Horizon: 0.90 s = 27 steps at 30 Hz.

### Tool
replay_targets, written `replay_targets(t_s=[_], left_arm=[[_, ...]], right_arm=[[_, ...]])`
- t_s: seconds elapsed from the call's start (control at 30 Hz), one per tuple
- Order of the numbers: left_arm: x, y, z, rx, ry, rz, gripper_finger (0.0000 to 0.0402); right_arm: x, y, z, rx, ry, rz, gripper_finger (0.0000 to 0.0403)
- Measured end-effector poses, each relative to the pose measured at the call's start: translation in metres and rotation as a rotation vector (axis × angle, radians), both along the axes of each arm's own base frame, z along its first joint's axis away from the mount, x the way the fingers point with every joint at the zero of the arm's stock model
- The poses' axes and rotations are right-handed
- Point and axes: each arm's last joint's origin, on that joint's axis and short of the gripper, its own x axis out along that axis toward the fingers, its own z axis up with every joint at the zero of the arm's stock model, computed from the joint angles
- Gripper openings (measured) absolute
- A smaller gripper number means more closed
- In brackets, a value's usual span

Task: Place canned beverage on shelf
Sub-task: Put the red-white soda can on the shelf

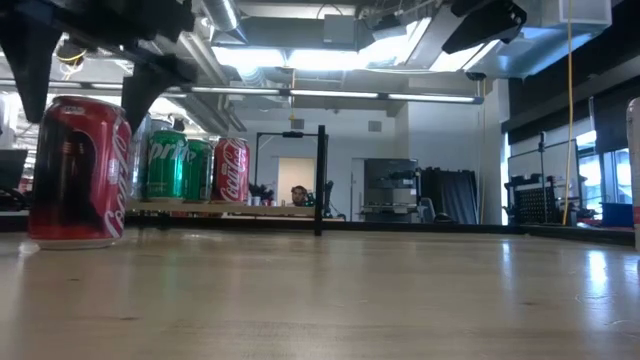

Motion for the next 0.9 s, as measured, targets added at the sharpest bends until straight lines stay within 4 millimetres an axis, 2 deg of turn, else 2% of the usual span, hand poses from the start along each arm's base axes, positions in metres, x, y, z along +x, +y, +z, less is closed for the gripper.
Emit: replay_targets(t_s=[0.27,0.47,0.6,0.8,0.9], left_arm=[[0.007,0.000,0.044,0.033,-0.101,0.269,0.0351],[0.008,-0.002,0.080,-0.009,-0.240,0.651,0.0351],[-0.011,-0.012,0.096,0.027,-0.409,0.928,0.0352],[-0.053,-0.026,0.101,-0.026,-0.616,1.325,0.0352],[-0.064,-0.030,0.101,-0.072,-0.662,1.447,0.0352]], right_arm=[[0.000,0.001,0.000,0.000,0.013,0.047,0.0287],[0.000,0.001,0.000,-0.011,0.018,0.071,0.0287],[0.000,0.001,-0.001,-0.015,0.022,0.073,0.0287],[-0.004,0.000,-0.004,-0.036,0.077,0.105,0.0287],[-0.005,0.000,-0.006,-0.053,0.100,0.113,0.0287]])
